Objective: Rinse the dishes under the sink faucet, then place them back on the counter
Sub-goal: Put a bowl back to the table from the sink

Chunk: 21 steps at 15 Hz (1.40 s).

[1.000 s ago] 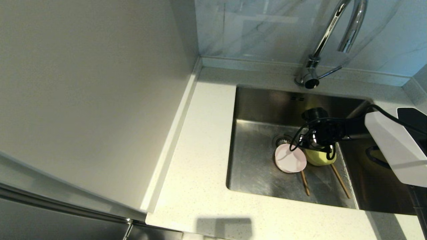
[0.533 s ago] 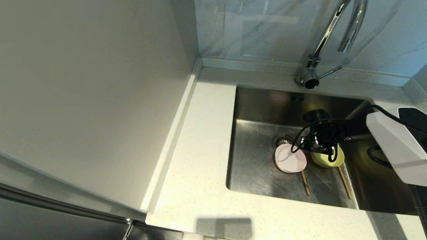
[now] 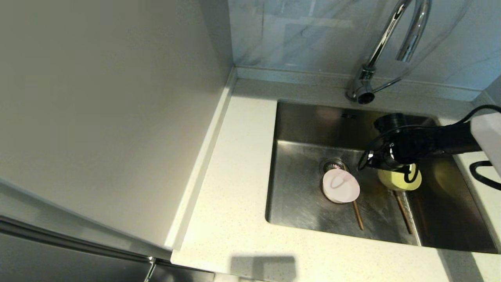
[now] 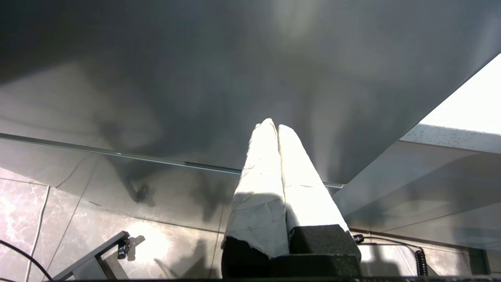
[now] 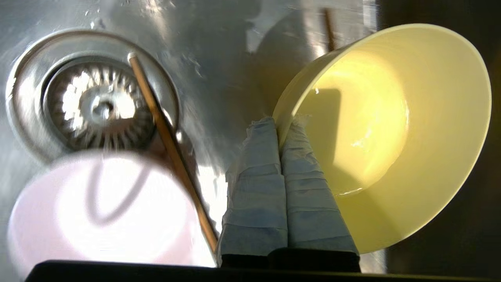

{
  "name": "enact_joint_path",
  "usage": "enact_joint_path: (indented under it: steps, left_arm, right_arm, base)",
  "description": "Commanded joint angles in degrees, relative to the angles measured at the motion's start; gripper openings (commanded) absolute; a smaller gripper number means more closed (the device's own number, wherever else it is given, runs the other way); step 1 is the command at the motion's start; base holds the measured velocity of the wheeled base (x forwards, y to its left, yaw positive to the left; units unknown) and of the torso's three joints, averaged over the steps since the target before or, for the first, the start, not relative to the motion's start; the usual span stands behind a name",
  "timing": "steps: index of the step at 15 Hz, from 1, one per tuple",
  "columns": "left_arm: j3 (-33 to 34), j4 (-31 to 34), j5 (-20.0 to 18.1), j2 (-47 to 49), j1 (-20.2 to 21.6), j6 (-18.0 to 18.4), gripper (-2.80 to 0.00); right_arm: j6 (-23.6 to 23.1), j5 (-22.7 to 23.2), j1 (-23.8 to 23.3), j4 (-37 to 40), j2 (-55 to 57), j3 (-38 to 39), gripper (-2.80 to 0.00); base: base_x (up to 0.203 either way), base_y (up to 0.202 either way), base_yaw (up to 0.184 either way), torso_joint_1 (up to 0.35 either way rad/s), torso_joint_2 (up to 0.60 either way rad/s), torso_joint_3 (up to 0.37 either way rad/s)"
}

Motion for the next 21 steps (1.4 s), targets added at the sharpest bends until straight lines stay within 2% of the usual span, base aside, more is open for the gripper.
enact_joint_path:
  steps: [1, 3, 4, 5, 6, 8, 9, 12, 13, 15, 20, 21]
  left_arm:
    - [0.0, 0.0, 0.0, -0.2, 0.0, 0.0, -2.8]
    - [0.0, 0.0, 0.0, -0.2, 0.0, 0.0, -2.8]
    - [0.0, 0.0, 0.0, -0.2, 0.0, 0.0, -2.8]
    - [0.0, 0.0, 0.0, -0.2, 0.0, 0.0, -2.8]
    - [0.0, 0.0, 0.0, -0.2, 0.0, 0.0, -2.8]
    - [0.0, 0.0, 0.0, -0.2, 0.0, 0.0, -2.8]
    - [0.0, 0.0, 0.0, -0.2, 0.0, 0.0, -2.8]
    - [0.0, 0.0, 0.0, -0.2, 0.0, 0.0, -2.8]
    - [0.0, 0.0, 0.0, -0.2, 0.0, 0.0, -2.8]
    - [0.0, 0.0, 0.0, -0.2, 0.0, 0.0, -2.8]
    - [0.0, 0.0, 0.0, -0.2, 0.0, 0.0, -2.8]
    - [0.0, 0.0, 0.0, -0.2, 0.0, 0.0, -2.8]
  right_arm:
    - [-0.3, -0.1, 0.0, -0.1, -9.4, 5.4, -2.8]
    - [-0.6, 1.1, 0.0, -0.1, -16.1, 10.6, -2.8]
    - [-0.6, 4.1, 0.0, -0.1, -18.9, 12.7, -2.8]
    - [-0.2, 11.0, -0.1, -0.1, -21.0, 14.5, -2.8]
    - [2.1, 19.1, -0.2, -0.1, -22.6, 15.4, -2.8]
    - [11.9, 31.6, 0.3, -0.1, -25.0, 15.8, -2.8]
    - [17.1, 36.3, 1.5, 0.0, -26.1, 15.7, -2.8]
    - [30.4, 46.8, 5.3, 0.1, -28.5, 15.2, -2.8]
    - [36.5, 49.9, 6.0, 0.2, -28.8, 13.6, -2.8]
    - [49.4, 60.0, 6.6, 1.2, -28.7, 7.4, -2.8]
    - [78.2, 74.8, 6.0, 1.4, -26.8, -6.2, -2.8]
    - [81.7, 76.7, 5.8, 1.2, -26.5, -8.5, -2.8]
  base:
    - [0.0, 0.0, 0.0, 0.0, 0.0, 0.0]
    - [0.0, 0.0, 0.0, 0.0, 0.0, 0.0]
    - [0.0, 0.0, 0.0, 0.0, 0.0, 0.0]
    - [0.0, 0.0, 0.0, 0.0, 0.0, 0.0]
    - [0.0, 0.0, 0.0, 0.0, 0.0, 0.0]
    - [0.0, 0.0, 0.0, 0.0, 0.0, 0.0]
    - [0.0, 0.0, 0.0, 0.0, 0.0, 0.0]
    - [0.0, 0.0, 0.0, 0.0, 0.0, 0.0]
    - [0.0, 0.0, 0.0, 0.0, 0.0, 0.0]
    - [0.0, 0.0, 0.0, 0.0, 0.0, 0.0]
    - [0.0, 0.0, 0.0, 0.0, 0.0, 0.0]
    - [0.0, 0.0, 0.0, 0.0, 0.0, 0.0]
